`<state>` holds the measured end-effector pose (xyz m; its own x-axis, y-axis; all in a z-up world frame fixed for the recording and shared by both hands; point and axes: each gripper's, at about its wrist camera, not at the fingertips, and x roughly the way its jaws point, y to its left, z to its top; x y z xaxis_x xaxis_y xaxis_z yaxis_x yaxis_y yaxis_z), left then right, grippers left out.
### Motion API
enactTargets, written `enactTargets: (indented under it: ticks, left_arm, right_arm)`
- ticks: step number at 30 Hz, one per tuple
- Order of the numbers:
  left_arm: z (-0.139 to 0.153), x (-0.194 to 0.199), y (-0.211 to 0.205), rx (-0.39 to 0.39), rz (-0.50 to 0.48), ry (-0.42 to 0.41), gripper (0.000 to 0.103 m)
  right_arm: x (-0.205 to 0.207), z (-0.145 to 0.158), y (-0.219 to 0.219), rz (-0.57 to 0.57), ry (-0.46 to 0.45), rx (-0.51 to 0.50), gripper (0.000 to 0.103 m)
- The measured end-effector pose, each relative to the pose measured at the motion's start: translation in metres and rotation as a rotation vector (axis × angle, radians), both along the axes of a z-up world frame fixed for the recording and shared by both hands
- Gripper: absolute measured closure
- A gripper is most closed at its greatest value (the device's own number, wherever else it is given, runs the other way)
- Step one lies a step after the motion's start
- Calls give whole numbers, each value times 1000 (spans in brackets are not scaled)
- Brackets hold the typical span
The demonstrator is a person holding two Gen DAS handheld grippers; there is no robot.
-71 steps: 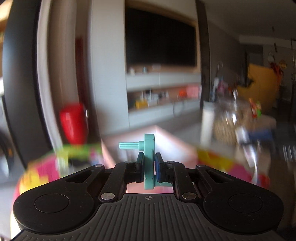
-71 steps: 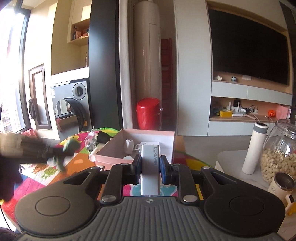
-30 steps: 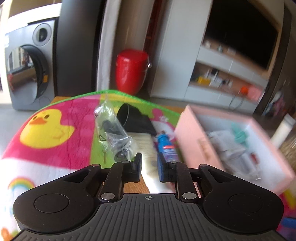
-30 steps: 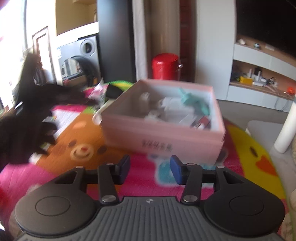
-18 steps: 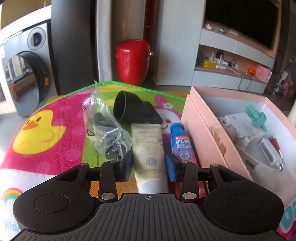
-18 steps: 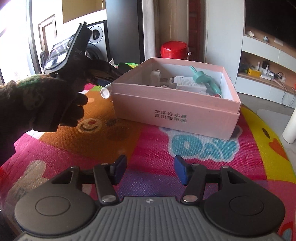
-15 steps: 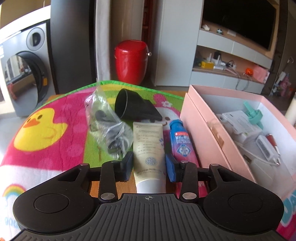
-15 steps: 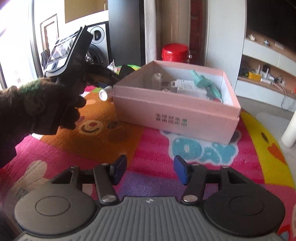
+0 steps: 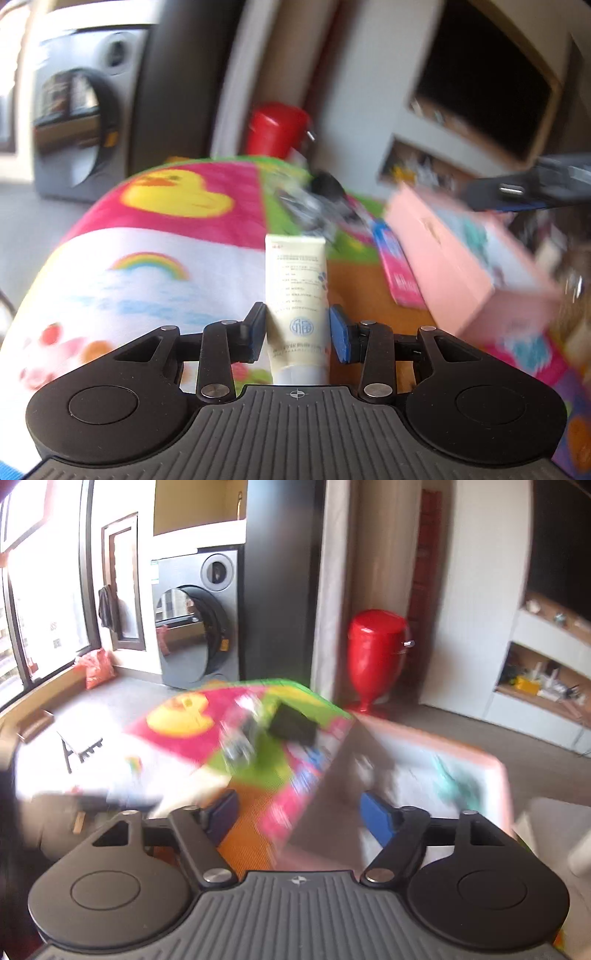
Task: Organize rigid objects
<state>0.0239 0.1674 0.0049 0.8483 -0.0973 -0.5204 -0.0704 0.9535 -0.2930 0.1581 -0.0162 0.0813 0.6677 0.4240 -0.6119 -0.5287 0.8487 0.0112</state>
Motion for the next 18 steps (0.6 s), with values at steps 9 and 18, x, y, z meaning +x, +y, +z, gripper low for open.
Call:
enactTargets:
  ticks: [9, 18]
  left_arm:
    - [-4, 0, 24, -98, 66, 0, 61]
    - [-8, -7, 39, -201, 89, 1, 61]
  right_arm:
    - [141, -27, 127, -61, 128, -153, 26]
    - [184, -72, 165, -119, 178, -297, 27]
